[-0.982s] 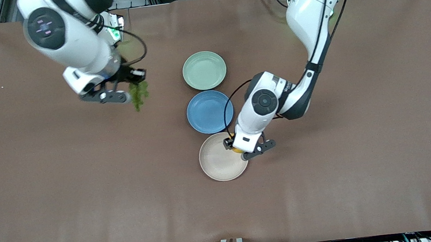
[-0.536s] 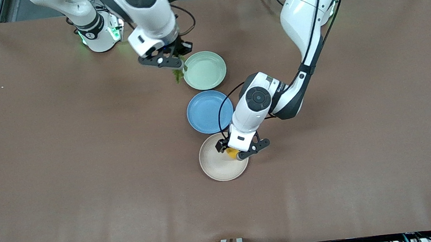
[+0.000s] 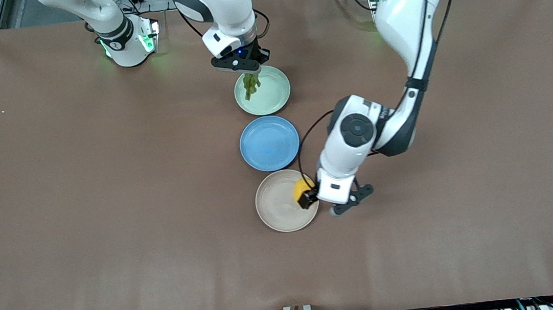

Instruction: Place lemon and lettuce in plates

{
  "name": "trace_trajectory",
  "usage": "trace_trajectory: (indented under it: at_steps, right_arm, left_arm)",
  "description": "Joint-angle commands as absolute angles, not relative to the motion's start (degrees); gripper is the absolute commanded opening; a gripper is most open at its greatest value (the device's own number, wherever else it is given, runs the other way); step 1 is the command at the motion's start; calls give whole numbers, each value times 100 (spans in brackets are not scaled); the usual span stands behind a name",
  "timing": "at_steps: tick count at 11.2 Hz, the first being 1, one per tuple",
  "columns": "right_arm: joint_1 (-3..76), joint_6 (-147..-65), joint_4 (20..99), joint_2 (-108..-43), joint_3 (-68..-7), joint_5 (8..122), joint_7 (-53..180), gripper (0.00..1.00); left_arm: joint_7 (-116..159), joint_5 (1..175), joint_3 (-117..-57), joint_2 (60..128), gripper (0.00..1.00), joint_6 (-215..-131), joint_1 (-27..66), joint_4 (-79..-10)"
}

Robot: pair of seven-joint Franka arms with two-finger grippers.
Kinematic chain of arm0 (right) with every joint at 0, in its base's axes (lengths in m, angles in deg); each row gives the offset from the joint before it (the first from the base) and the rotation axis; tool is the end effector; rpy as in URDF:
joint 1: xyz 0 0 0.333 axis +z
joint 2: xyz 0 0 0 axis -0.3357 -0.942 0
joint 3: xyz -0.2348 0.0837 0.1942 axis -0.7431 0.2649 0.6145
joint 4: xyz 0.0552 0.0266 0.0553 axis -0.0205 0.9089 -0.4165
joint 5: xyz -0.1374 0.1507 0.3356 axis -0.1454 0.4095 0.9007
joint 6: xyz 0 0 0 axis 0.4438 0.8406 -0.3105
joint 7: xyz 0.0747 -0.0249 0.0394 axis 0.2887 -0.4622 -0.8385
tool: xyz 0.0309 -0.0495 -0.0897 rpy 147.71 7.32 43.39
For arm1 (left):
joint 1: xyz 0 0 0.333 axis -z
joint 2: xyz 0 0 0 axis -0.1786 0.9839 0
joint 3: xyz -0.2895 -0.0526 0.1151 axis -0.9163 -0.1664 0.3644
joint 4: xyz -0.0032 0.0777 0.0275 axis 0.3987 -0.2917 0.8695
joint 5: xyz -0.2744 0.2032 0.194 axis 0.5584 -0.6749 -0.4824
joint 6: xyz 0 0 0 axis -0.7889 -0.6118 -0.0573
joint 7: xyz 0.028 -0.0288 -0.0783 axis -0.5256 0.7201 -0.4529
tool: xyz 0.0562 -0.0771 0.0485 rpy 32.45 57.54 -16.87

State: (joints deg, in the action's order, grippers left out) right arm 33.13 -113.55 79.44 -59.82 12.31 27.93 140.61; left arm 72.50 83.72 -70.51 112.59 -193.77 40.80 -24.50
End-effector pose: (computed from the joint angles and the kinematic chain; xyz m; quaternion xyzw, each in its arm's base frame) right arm 0.3053 0.4700 0.3793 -0.9909 0.1249 0.0492 0.0074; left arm 0.6438 -0.3977 0.2797 0.9601 0.2465 0.0633 0.1159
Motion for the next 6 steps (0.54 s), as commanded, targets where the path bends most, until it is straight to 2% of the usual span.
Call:
trace_trajectory:
  at_steps: [1,4,6]
  right_arm:
    - [3481,-11797,8032,-6621,1269,1874,14890,0]
    - [3771,-12184,8032,-7456,1252,590,16103,0]
    - [4008,-12229,8023,-7800,1243,175,16658,0]
  left_arm:
    - [6696,8271,-7033,10837,100,-18633,3492,-2544]
    - [5459,8219,-7051,10485,100,-17825,2754,-2544]
    - [4693,8219,-7051,10353,100,-17358,2367,-2553]
